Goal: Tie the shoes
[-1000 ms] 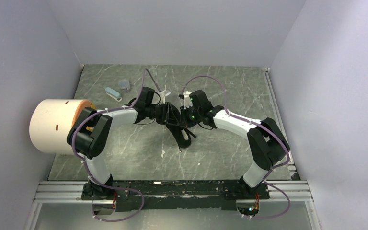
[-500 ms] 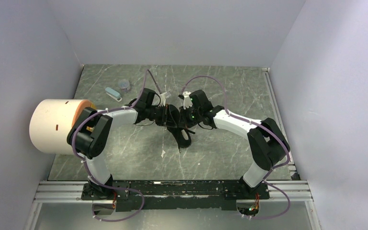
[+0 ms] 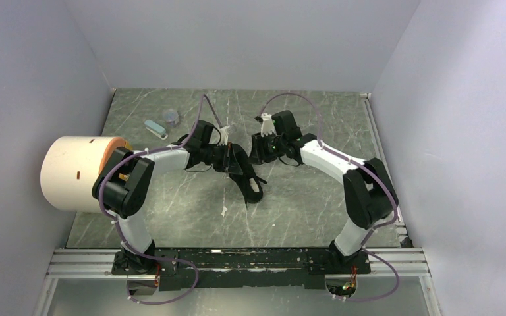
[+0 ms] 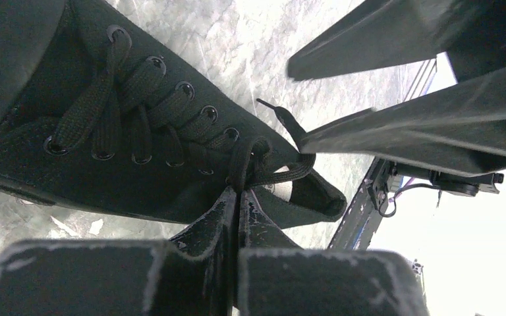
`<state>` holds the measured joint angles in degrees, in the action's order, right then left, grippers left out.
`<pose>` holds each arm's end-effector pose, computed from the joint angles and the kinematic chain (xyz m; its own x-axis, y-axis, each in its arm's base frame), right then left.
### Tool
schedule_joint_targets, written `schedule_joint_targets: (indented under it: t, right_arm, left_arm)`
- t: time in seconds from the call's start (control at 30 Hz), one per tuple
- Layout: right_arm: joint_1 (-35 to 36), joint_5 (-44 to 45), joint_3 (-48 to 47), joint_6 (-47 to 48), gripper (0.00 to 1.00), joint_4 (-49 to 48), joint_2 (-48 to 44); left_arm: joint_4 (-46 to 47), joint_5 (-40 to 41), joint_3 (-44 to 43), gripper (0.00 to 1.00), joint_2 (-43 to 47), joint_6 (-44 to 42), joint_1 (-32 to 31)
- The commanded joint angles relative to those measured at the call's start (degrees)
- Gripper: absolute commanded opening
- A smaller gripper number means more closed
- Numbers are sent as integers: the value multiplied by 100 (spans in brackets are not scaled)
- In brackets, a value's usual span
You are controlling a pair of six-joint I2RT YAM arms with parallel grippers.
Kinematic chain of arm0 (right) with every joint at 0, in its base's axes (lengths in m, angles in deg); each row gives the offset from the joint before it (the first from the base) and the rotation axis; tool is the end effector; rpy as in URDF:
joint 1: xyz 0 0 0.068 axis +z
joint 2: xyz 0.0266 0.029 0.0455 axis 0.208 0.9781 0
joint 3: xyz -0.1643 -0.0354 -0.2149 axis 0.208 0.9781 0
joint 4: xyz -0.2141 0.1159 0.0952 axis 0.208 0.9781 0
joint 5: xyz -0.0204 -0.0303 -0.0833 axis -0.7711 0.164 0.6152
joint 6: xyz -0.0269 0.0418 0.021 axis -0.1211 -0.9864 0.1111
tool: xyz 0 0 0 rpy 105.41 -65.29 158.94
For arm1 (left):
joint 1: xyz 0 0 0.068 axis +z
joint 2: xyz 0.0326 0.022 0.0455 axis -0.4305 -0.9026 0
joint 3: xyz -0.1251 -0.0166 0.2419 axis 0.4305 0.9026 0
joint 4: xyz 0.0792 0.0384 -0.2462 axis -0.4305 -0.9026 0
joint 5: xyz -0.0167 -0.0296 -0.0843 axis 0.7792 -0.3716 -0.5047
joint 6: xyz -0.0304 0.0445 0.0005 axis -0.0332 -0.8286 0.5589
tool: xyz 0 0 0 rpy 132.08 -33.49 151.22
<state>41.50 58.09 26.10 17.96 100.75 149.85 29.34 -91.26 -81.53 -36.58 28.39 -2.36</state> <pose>0.3063 0.1899 0.2229 -0.7229 -0.2287 -0.6520 -0.5851 0.7046 0.4015 0.3088 -0.1901 0.1631 -0.8903 0.1243 -0.4380 0.4303 0.5442 -0.7202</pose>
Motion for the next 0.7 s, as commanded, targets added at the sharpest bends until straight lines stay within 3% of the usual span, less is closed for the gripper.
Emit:
schedule_joint_targets:
  t: [0.0,0.43,0.67]
  right_arm:
    - [16,-650,-237,76,40,46,445]
    - [60,-1223,-22,3,35,-266,638]
    - [118,-899,10,92,34,-184,673]
  left_arm:
    - [-162,25,-157,5,68,-214,-29]
    - [-377,-12,-306,5,21,-341,-30]
    - [-448,-49,-398,5,-12,-367,-34]
